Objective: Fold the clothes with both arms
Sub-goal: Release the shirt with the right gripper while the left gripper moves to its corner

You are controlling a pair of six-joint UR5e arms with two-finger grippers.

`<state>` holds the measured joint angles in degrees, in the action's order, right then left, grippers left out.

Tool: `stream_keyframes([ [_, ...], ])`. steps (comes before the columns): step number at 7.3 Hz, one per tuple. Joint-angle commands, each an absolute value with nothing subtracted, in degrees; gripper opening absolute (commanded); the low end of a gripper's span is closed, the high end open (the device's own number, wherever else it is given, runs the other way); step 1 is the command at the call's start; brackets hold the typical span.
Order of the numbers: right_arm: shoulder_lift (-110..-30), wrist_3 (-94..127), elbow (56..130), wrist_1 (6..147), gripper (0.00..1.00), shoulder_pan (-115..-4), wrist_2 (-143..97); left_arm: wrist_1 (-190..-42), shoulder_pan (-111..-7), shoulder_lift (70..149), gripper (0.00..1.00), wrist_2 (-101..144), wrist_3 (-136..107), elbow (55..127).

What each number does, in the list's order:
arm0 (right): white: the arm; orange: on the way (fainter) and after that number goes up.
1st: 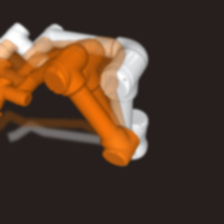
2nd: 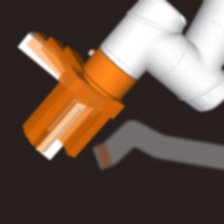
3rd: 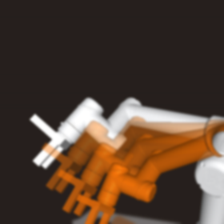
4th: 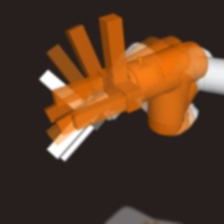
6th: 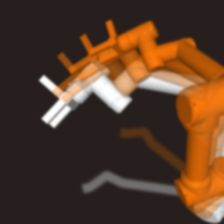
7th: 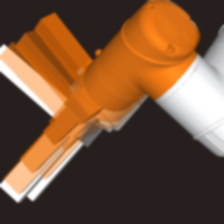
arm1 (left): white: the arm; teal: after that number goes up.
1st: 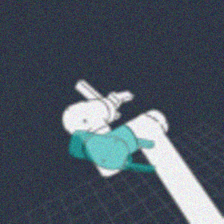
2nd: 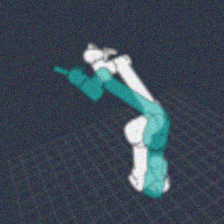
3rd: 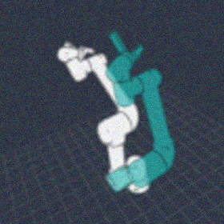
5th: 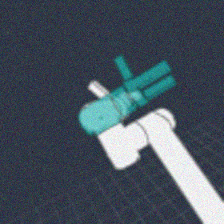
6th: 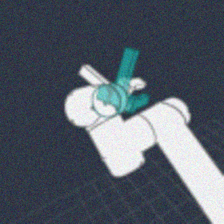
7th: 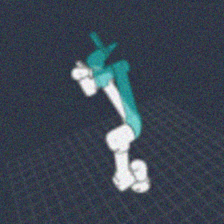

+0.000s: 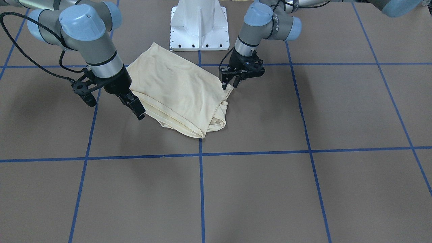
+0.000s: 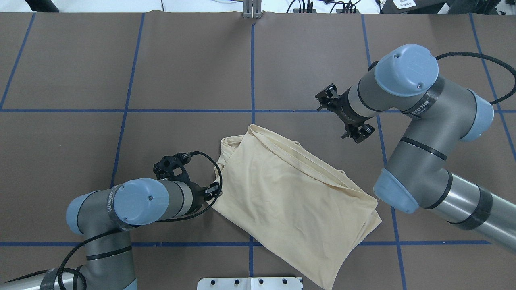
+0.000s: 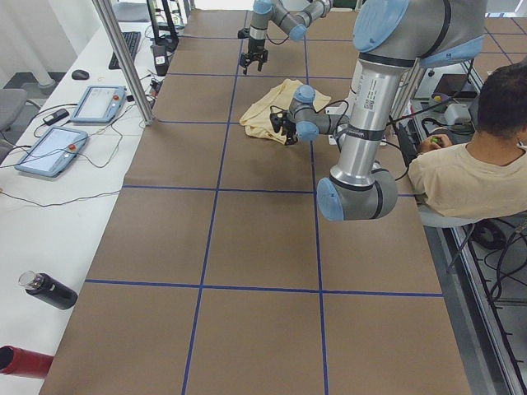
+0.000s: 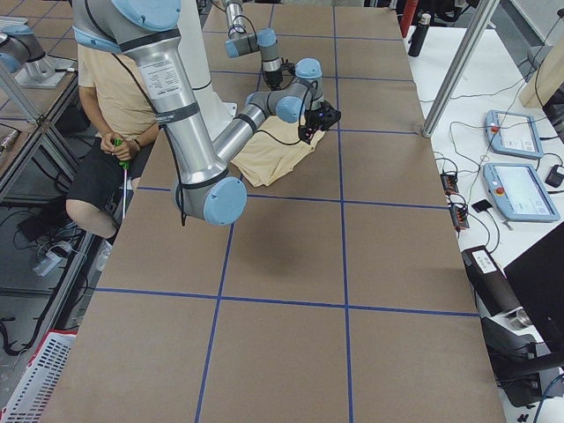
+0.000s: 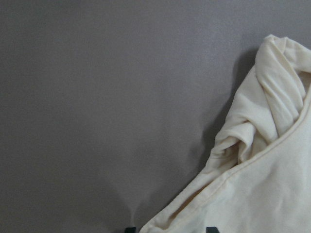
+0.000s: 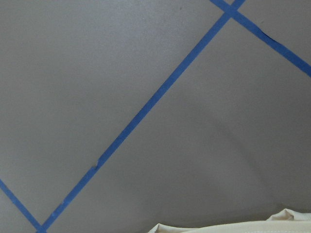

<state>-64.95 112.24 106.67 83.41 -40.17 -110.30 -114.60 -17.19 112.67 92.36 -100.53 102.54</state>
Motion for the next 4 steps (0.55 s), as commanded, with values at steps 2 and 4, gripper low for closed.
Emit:
stream_keyframes([
  [2,-64.9,112.2,106.6,83.4,1.0,-40.2,-110.3,-114.6,-17.2,112.4,0.54,92.4,-100.5,102.5],
  [4,-64.9,112.3,106.6,83.4,1.0,-40.2,-110.3,-114.6,-17.2,112.2,0.21,92.3,-101.0,102.5],
])
